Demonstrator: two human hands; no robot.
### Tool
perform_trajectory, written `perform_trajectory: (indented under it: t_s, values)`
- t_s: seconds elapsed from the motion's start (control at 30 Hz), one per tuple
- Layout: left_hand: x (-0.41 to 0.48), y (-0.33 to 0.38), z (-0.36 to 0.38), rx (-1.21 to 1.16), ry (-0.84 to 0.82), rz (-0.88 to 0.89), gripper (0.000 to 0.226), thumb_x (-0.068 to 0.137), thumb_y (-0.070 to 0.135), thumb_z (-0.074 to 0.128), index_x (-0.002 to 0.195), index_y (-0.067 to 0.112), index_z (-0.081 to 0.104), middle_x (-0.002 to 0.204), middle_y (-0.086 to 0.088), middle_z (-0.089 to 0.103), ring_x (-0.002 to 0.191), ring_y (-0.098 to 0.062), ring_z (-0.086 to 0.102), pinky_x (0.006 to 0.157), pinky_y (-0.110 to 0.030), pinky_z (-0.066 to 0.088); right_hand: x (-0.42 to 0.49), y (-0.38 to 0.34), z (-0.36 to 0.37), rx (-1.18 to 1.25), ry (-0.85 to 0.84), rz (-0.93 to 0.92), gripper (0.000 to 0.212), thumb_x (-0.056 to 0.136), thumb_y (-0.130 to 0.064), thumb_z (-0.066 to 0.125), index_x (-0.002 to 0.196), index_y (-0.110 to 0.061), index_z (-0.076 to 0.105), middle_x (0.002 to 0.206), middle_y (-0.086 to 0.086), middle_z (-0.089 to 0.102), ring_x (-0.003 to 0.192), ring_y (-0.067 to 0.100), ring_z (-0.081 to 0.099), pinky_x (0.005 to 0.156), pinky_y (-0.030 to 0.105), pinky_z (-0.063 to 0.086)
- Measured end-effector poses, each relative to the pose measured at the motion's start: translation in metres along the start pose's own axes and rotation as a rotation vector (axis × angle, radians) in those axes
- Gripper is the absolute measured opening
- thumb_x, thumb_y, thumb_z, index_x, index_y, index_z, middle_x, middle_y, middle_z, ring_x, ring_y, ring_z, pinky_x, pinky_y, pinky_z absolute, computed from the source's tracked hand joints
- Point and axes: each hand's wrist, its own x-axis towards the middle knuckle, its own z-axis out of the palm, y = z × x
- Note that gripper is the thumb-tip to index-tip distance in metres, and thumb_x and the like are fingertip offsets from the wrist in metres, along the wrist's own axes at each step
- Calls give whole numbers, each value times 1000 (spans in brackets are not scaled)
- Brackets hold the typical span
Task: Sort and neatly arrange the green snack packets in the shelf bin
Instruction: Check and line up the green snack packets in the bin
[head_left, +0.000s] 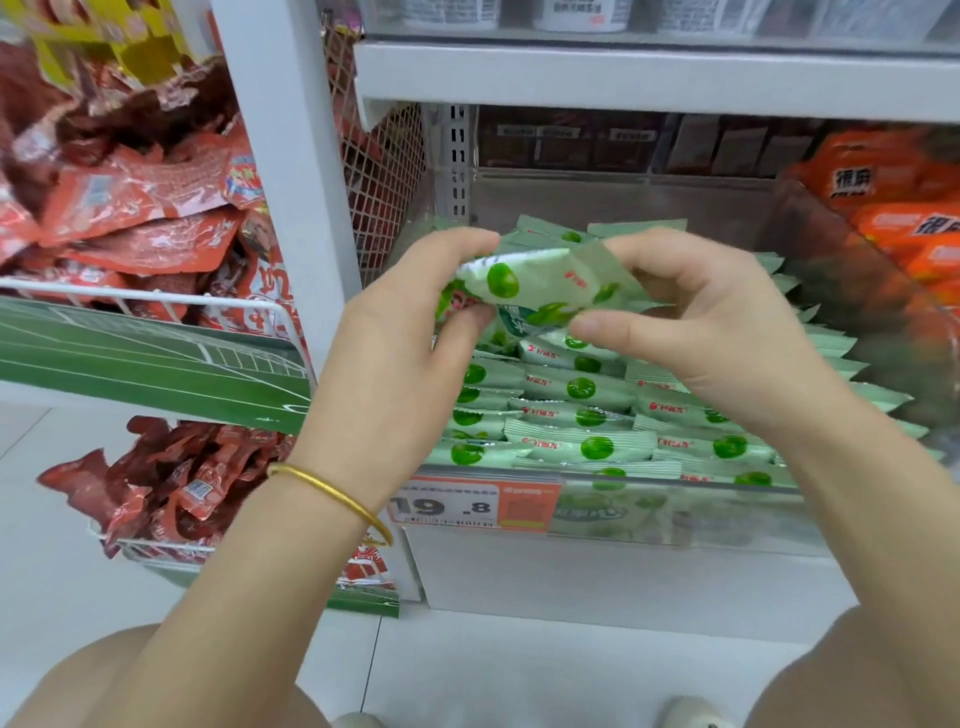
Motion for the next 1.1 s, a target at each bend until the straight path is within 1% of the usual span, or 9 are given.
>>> perform_trajectory:
  t_s: [0.1,0.23,0.33,0.4,0.53,0.7,0.8,1.0,1.1]
  values:
    - [-1,1,4,-25,45,-23,46,89,8,59,132,18,46,116,18,52,105,8,51,95,-11,40,-1,0,6,-65,16,-8,22,73,-22,78,91,-28,67,94,6,69,85,18,66,84,43,51]
    - [-2,1,11,-6,20,-218,59,93,11,51,144,7,23,144,-7,33,128,-13,41,108,-30,36,2,6,8,-114,243,26,13,86,-18,67,94,-29,64,89,-1,69,77,22,66,67,42,56]
    - [-10,-1,14,287,-55,-176,37,94,9,48,129,-2,41,130,-17,44,118,-27,46,98,-24,30,3,7,5,-40,291,64,17,89,-16,63,98,-30,61,93,-13,66,77,10,67,58,25,57]
    - [-16,3,17,377,-171,-202,30,96,14,45,120,-3,46,123,-20,45,110,-34,47,94,-33,33,5,10,9,-56,277,55,14,88,-16,64,97,-27,63,91,-8,67,75,11,67,60,29,58]
    - [-19,6,18,526,-335,-227,33,98,27,34,118,3,47,124,-15,45,114,-31,43,98,-37,32,14,14,26,-273,222,-49,15,84,-27,66,91,-14,67,79,-1,67,75,20,64,69,45,53]
    - [-17,5,13,540,-340,-230,32,99,27,30,120,9,46,121,-9,47,114,-27,43,94,-33,32,22,8,37,-804,113,-376,30,80,-31,60,68,-19,35,59,-5,36,53,25,47,48,31,39]
    - [-17,6,13,547,-333,-215,23,99,23,34,116,12,44,118,-7,45,111,-25,42,90,-31,31,29,2,43,-968,17,-477,21,75,-25,63,66,-12,49,56,7,48,47,30,55,45,27,36]
    - [-18,4,15,560,-325,-205,17,96,13,41,114,14,41,118,-5,42,109,-22,39,87,-28,29,52,3,54,-1107,-188,-313,17,90,-29,58,91,-12,60,92,7,51,96,32,54,60,32,32]
    - [-18,4,15,544,-310,-200,20,97,12,39,116,14,42,118,-5,42,109,-22,39,89,-28,30,57,1,51,-1119,-284,-315,21,89,-32,59,91,-11,60,98,7,48,102,31,50,62,33,31]
